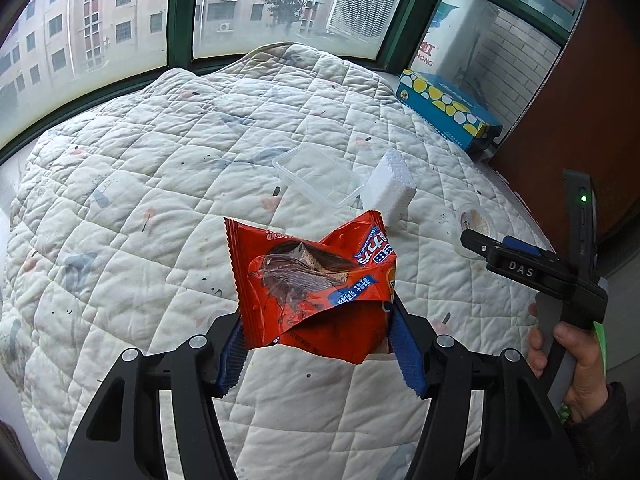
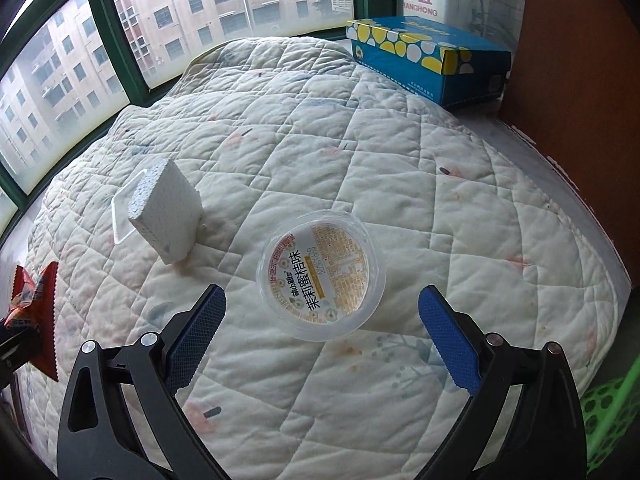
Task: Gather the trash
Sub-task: 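Grasp the clear round cup lid with the right tool while the left tool holds the wrapper, then carry the clear lid and red wrapper over the green basket with both tools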
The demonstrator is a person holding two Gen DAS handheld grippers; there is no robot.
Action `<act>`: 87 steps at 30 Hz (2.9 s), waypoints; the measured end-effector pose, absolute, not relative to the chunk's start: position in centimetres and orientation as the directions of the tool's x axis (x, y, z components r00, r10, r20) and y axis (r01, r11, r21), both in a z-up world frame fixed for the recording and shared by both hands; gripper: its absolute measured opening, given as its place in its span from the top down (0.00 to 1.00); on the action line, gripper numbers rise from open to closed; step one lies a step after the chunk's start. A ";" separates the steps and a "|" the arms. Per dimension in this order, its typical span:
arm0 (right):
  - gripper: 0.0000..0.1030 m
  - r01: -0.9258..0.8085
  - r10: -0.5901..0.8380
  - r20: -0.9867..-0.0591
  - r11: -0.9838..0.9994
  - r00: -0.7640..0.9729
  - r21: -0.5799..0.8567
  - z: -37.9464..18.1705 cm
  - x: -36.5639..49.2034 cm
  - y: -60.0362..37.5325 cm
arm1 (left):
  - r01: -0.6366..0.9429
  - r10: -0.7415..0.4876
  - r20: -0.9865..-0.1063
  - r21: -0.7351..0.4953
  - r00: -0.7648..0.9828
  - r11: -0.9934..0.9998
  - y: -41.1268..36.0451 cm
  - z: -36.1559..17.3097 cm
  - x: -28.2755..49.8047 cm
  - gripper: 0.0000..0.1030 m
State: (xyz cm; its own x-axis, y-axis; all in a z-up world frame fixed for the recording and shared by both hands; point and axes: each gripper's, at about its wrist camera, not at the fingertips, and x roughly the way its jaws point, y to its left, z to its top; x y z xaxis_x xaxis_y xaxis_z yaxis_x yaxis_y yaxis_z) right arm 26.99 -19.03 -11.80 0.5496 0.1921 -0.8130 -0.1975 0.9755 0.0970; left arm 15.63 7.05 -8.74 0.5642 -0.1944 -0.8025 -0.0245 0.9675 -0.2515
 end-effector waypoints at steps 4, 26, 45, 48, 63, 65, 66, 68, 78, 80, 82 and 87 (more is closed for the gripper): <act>0.14 -0.185 0.185 -0.824 0.978 0.535 0.099 -12.6 27.8 -18.9 | -0.028 -0.195 -0.800 -0.255 0.567 0.966 7.1 -8.6 15.5 0.41; 0.35 -0.165 0.195 -0.788 0.979 0.584 0.119 -8.8 21.7 -21.5 | 0.012 -0.220 -0.780 -0.264 0.586 0.965 5.0 -6.8 13.8 0.41; 0.35 0.015 0.078 -0.751 0.993 0.656 0.116 -5.4 11.7 -29.8 | 0.180 -0.340 -0.738 -0.291 0.583 0.940 -2.2 -4.4 12.5 0.41; 0.35 0.050 0.059 -0.750 0.991 0.659 0.122 -5.2 10.5 -31.3 | 0.207 -0.361 -0.733 -0.297 0.577 0.932 -3.5 -4.1 12.3 0.41; 0.35 0.194 -0.054 -0.755 0.976 0.654 0.098 -5.4 6.9 -37.6 | 0.315 -0.423 -0.716 -0.289 0.555 0.904 -8.7 -2.6 11.4 0.41; 0.35 0.209 -0.064 -0.755 0.973 0.653 0.098 -5.4 6.7 -38.3 | 0.325 -0.428 -0.716 -0.289 0.552 0.901 -9.2 -2.4 11.4 0.41; 0.35 0.215 -0.071 -0.754 0.972 0.653 0.095 -5.4 6.6 -38.5 | 0.329 -0.430 -0.716 -0.288 0.550 0.899 -9.4 -2.4 11.4 0.41; 0.35 0.227 -0.078 -0.754 0.969 0.652 0.096 -5.4 6.5 -39.1 | 0.338 -0.434 -0.716 -0.285 0.548 0.897 -9.9 -2.3 11.3 0.41; 0.25 0.278 -0.117 -0.746 0.956 0.655 0.095 -5.3 5.6 -41.2 | 0.378 -0.455 -0.711 -0.281 0.536 0.882 -12.2 -1.7 11.3 0.41; 0.23 0.288 -0.122 -0.745 0.953 0.656 0.098 -5.3 5.3 -41.6 | 0.387 -0.459 -0.711 -0.278 0.533 0.879 -12.7 -1.6 11.3 0.41; 0.23 0.293 -0.125 -0.745 0.951 0.656 0.098 -5.2 5.0 -41.8 | 0.397 -0.463 -0.712 -0.275 0.528 0.876 -13.2 -1.5 11.2 0.41; 0.19 0.303 -0.137 -0.737 0.948 0.662 0.096 -4.8 4.2 -42.6 | 0.427 -0.474 -0.716 -0.266 0.513 0.864 -14.9 -1.5 11.0 0.41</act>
